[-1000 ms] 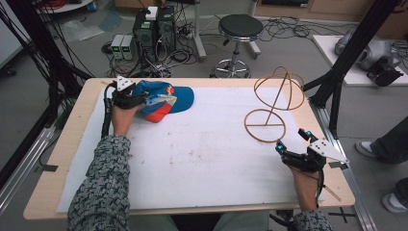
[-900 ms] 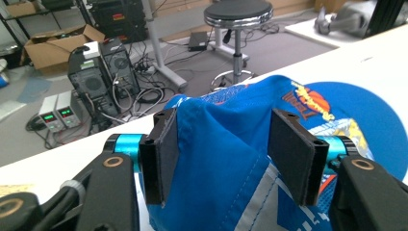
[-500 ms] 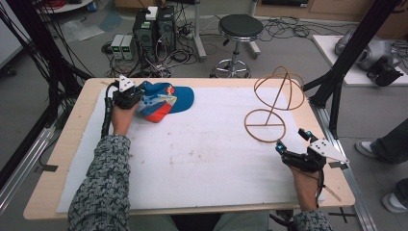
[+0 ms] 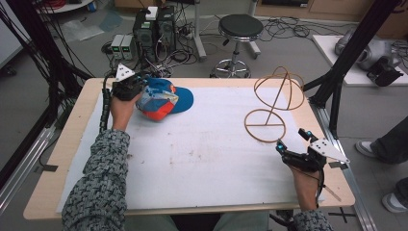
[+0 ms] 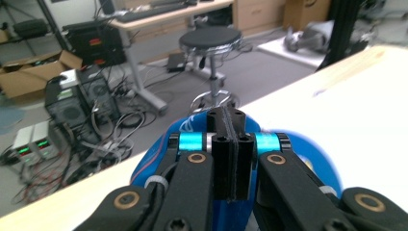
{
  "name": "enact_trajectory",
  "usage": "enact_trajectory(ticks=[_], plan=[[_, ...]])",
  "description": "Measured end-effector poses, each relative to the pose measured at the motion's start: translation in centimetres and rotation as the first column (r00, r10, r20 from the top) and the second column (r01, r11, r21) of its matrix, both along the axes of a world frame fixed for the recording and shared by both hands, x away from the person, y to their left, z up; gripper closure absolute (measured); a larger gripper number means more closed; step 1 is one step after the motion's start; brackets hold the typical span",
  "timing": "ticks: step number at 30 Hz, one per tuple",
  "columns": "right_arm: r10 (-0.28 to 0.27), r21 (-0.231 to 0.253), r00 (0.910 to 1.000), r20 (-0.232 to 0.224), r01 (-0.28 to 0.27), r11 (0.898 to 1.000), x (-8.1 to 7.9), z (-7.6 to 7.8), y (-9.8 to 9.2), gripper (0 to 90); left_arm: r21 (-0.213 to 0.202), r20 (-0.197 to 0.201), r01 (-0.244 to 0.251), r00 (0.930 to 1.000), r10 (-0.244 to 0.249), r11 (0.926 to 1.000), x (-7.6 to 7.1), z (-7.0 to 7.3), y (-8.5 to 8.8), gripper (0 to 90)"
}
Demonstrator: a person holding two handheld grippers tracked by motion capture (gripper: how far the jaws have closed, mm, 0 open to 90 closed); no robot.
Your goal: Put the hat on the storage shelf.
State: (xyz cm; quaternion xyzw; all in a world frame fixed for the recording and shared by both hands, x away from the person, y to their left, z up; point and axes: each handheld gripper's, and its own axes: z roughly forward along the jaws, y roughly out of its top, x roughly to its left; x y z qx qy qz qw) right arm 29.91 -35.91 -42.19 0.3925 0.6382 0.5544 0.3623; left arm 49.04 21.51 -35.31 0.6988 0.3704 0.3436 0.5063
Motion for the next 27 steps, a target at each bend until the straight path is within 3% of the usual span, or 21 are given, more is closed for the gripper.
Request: enact_trajectory(ticks=[5, 7, 9, 14, 18, 27], plan=[[-0.001, 0.005, 1.0000, -0.004, 0.001, 1.000, 0.0, 0.0, 0.0, 6.8, -0.006, 0.017, 0.025, 0.9995, -0.025, 0.9997, -0.3, 1.7, -0.7, 89.7], [0.000, 0.009, 1.0000, -0.003, 0.000, 1.000, 0.0, 0.0, 0.0, 6.8, 0.015, 0.034, 0.035, 0.9988, -0.035, 0.9993, -0.7, 3.2, -1.4, 89.7], [0.001, 0.009, 1.0000, -0.003, -0.001, 1.000, 0.0, 0.0, 0.0, 6.8, 0.016, 0.040, 0.034, 0.9986, -0.035, 0.9993, -0.8, 3.5, -1.5, 89.7], [0.002, 0.009, 1.0000, -0.005, -0.002, 1.000, 0.0, 0.0, -0.1, 6.8, 0.024, 0.081, 0.044, 0.9957, -0.046, 0.9988, -1.5, 6.4, -2.1, 89.7], [0.004, 0.011, 1.0000, 0.001, -0.004, 1.000, 0.0, 0.0, -0.1, 6.8, 0.004, 0.101, 0.049, 0.9936, -0.050, 0.9988, -1.9, 8.4, -2.1, 89.7], [0.007, 0.022, 1.0000, 0.000, -0.007, 1.000, 0.0, 0.0, -0.2, 6.8, 0.026, 0.153, 0.085, 0.9842, -0.089, 0.9960, -2.8, 12.8, -3.6, 89.7]])
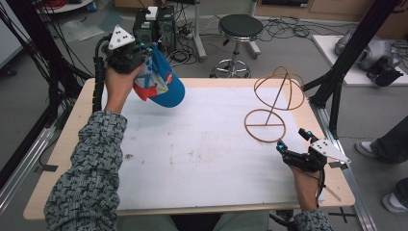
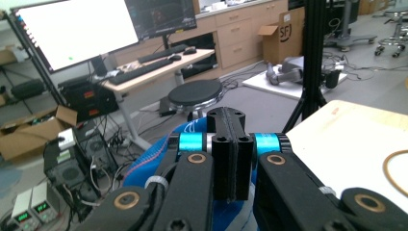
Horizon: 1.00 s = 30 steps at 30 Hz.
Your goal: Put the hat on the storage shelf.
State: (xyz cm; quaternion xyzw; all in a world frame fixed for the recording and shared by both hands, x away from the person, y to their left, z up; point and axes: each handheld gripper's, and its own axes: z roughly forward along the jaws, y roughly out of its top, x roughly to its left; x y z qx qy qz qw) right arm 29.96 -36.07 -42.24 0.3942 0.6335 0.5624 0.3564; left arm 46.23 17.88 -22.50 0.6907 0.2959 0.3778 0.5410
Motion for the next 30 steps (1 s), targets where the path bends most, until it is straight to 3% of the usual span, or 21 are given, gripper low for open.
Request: enact_trajectory(ticks=[12, 22, 30], plan=[[0.008, 0.016, 1.0000, -0.001, -0.008, 1.000, 0.3, -0.1, 0.0, 6.8, 0.014, 0.053, 0.060, 0.9967, -0.061, 0.9981, -0.7, 5.0, -3.4, 89.7], [0.018, 0.029, 0.9998, -0.002, -0.018, 0.999, 0.4, -0.1, 0.1, 6.8, -0.005, 0.075, 0.100, 0.9923, -0.099, 0.9950, -0.8, 7.9, -5.2, 89.7], [0.015, 0.033, 0.9999, 0.001, -0.015, 0.999, 0.4, -0.1, 0.1, 6.8, 0.009, 0.107, 0.120, 0.9870, -0.120, 0.9927, -1.2, 10.6, -6.6, 89.7]])
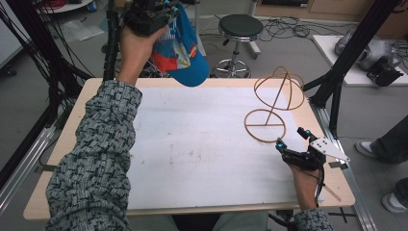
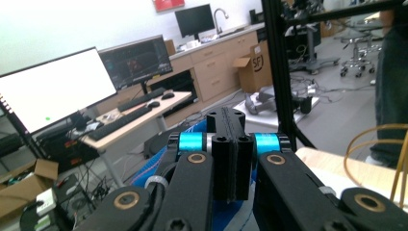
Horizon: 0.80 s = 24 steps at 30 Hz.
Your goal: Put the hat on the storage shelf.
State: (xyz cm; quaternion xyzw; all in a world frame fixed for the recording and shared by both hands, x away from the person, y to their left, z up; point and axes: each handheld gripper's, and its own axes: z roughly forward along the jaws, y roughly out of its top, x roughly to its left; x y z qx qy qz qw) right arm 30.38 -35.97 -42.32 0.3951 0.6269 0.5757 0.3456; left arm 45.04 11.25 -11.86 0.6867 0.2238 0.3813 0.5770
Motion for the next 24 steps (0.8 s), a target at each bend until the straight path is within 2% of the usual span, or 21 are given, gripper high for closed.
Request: enact_trajectory(ticks=[1, 7, 12, 17, 19, 24], plan=[[0.001, 0.002, 1.0000, -0.001, -0.001, 1.000, 0.0, 0.0, 0.0, 6.8, 0.002, 0.007, 0.007, 0.9999, -0.007, 1.0000, -0.1, 0.7, -0.5, 89.7], [0.000, -0.006, 1.0000, 0.001, 0.000, 1.000, -0.2, 0.1, 0.0, 6.8, -0.003, 0.032, 0.032, 0.9990, -0.032, 0.9995, -0.4, 2.3, -2.0, 89.7], [-0.003, -0.007, 1.0000, 0.007, 0.003, 1.000, -0.2, 0.0, 0.0, 6.8, -0.023, 0.037, 0.061, 0.9975, -0.060, 0.9979, -0.3, 2.9, -3.0, 89.7], [-0.004, -0.001, 1.0000, 0.003, 0.004, 1.000, -0.2, 0.0, -0.1, 6.8, -0.019, 0.036, 0.092, 0.9952, -0.091, 0.9956, -0.1, 3.5, -4.6, 89.7], [-0.004, 0.003, 1.0000, 0.001, 0.004, 1.000, -0.2, 0.0, -0.2, 6.8, -0.002, 0.038, 0.102, 0.9940, -0.102, 0.9947, 0.1, 3.8, -5.7, 89.7], [-0.004, 0.004, 1.0000, 0.004, 0.004, 1.000, -0.2, -0.1, -0.2, 6.8, -0.008, 0.042, 0.130, 0.9907, -0.129, 0.9915, 0.3, 4.2, -7.5, 89.7]])
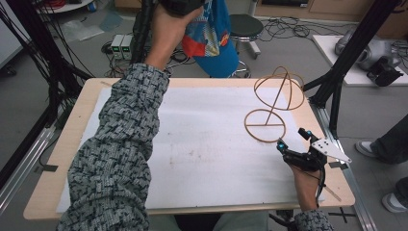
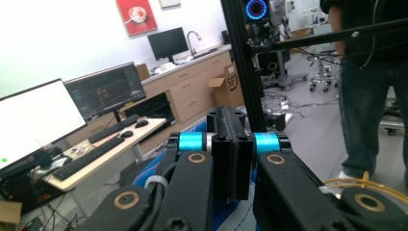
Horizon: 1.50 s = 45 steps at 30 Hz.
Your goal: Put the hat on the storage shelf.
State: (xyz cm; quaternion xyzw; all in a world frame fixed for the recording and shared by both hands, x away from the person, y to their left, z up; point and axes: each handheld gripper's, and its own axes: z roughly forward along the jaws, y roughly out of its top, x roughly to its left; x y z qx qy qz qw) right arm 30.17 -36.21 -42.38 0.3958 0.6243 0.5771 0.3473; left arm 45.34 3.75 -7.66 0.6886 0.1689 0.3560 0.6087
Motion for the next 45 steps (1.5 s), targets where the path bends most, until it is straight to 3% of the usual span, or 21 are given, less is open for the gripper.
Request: enact_trajectory(ticks=[9, 20, 31, 45], plan=[[-0.001, -0.020, 1.0000, -0.001, 0.001, 1.000, -0.4, 0.1, -0.2, 6.8, -0.001, -0.011, 0.048, 0.9988, -0.048, 0.9989, 0.6, 0.5, -2.8, 89.7], [0.007, -0.029, 1.0000, -0.004, -0.007, 1.000, -0.5, 0.0, -0.1, 6.8, -0.014, -0.002, 0.123, 0.9924, -0.123, 0.9923, 0.9, 1.4, -7.5, 89.7], [0.009, -0.046, 1.0000, -0.003, -0.009, 0.999, -0.6, 0.0, -0.2, 6.8, -0.021, -0.009, 0.169, 0.9856, -0.169, 0.9854, 1.1, 1.5, -10.2, 89.8], [-0.007, -0.029, 1.0000, -0.002, 0.007, 1.000, -1.2, 0.0, -0.9, 6.8, -0.005, -0.024, 0.206, 0.9783, -0.206, 0.9786, 1.2, 0.7, -13.2, 89.7]])
